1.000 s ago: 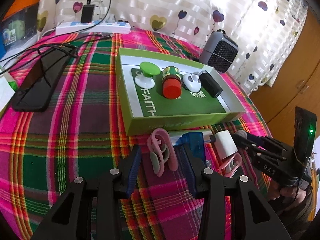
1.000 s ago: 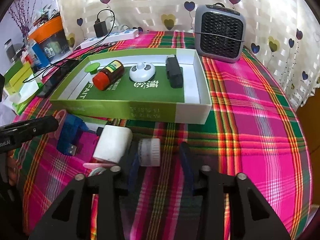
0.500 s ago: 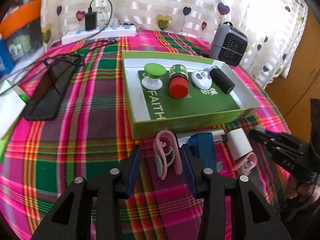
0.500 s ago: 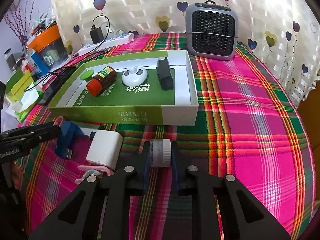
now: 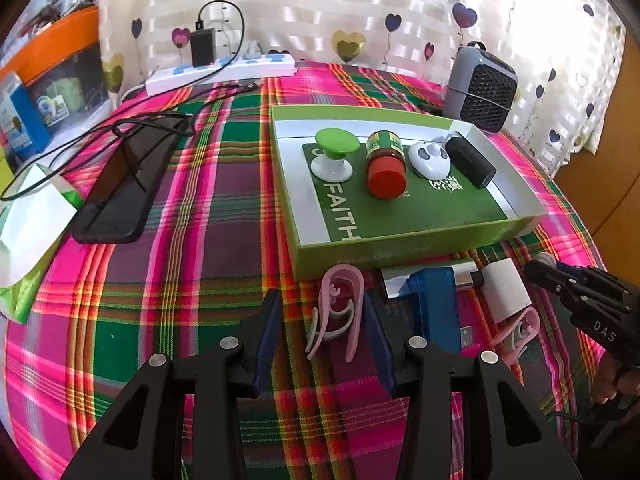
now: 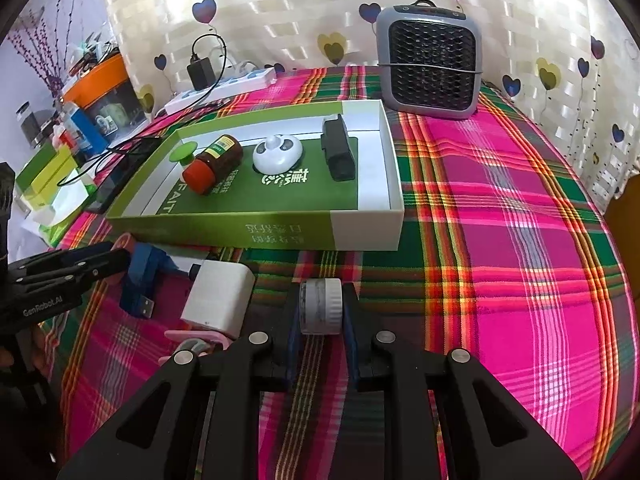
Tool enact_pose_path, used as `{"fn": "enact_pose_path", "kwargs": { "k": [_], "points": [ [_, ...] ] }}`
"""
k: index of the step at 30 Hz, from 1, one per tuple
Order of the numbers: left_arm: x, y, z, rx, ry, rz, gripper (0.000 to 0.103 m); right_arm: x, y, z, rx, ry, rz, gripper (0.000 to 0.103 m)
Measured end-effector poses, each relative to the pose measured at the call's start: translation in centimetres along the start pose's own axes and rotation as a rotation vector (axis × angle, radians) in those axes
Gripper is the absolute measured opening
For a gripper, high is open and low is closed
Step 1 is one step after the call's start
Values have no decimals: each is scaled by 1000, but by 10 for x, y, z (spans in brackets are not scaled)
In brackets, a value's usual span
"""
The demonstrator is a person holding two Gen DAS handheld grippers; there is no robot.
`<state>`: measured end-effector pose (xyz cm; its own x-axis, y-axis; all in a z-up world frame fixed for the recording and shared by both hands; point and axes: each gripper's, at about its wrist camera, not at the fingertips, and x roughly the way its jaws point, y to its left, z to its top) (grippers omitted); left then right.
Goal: Organize rigid objects
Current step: 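Close the left gripper on the pink clip while the right gripper grasps the white cylinder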
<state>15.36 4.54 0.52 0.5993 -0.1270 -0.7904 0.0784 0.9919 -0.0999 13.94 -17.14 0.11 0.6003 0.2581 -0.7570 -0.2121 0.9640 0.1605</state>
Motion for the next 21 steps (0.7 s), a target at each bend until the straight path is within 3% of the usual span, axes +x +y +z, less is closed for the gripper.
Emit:
{"fn": "enact_pose_path", "kwargs": {
  "k": [6, 14, 21],
  "points": [
    [1, -1, 0, 11, -5, 3, 40, 0, 0, 0, 2, 1, 1, 20],
    [0, 0, 0, 4, -7, -18, 24, 0, 0, 0, 0, 2, -2, 20],
    [0, 2, -1, 0, -9, -29, 22, 1, 0, -1, -2, 2, -5, 20]
  ]
}}
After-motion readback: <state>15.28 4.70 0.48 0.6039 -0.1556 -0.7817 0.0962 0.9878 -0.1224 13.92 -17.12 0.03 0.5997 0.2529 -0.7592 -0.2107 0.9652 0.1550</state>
